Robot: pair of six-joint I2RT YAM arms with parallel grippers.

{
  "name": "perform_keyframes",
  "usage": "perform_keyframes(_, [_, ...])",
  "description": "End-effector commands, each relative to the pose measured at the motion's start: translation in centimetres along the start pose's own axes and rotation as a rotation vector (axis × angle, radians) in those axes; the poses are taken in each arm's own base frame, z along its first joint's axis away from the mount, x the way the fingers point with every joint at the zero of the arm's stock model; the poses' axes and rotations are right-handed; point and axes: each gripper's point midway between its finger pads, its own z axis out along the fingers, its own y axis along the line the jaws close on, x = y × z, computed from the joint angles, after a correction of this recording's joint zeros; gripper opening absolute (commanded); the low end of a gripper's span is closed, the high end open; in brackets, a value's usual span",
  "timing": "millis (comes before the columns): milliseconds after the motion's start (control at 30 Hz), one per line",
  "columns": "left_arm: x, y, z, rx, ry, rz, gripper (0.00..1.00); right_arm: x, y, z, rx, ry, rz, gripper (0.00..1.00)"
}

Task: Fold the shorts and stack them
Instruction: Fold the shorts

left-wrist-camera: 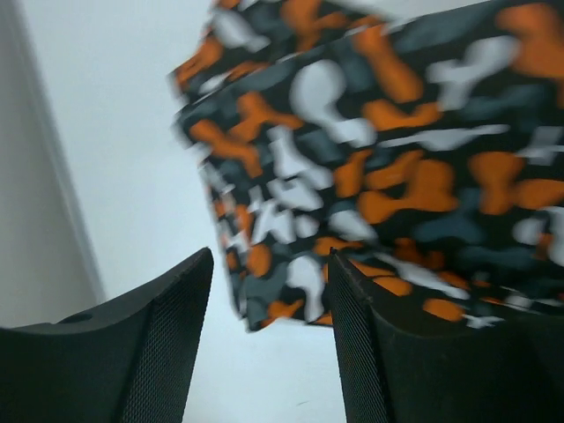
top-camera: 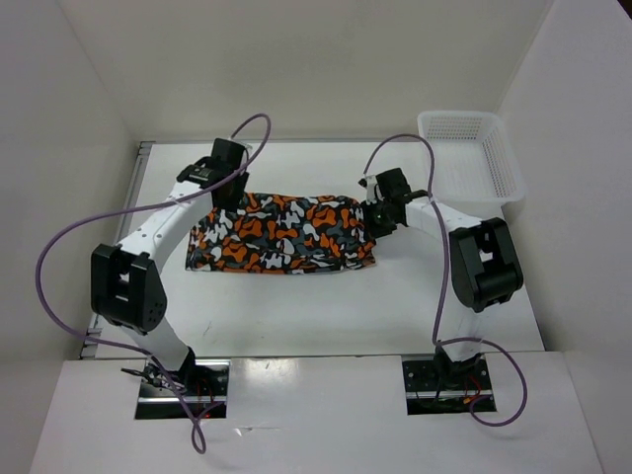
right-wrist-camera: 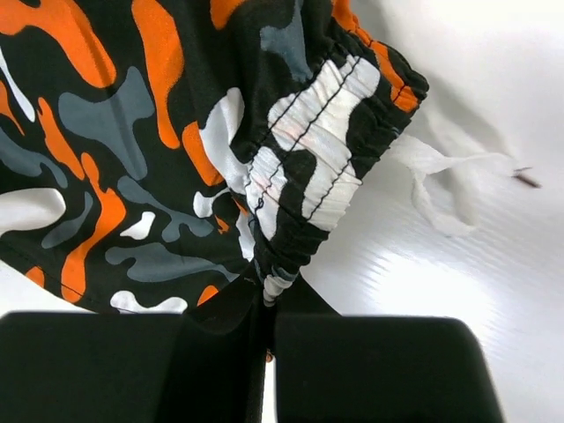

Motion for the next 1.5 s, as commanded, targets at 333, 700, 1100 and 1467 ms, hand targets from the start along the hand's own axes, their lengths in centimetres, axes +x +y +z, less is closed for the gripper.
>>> perform_keyframes(333, [-0.9,-17.5,5.3,0.389,0.050,0.199,0.63,-6.7,-2.6,-7.8,0.056,-0.130,-0.110,0.00])
perform_keyframes(700, [-4.9,-29.2,5.3,0.637,-0.046,0.272,0.64,-6.9,-3.0,-14.4,0.029,-0.158,-0.099,0.00])
perform_keyframes(1100, [-8.4,-39.5,0.5,0.880,-0.176,0.348,0.66,-5.7,-6.5,-18.1,0.081,-0.141,-0.032,0.00])
perform_keyframes(1467, [-3.6,-32.0,3.4,0.602,-0.069,0.346,0.66,1.8,-12.0,-15.2,0.204,-0.026,0.127,0.00])
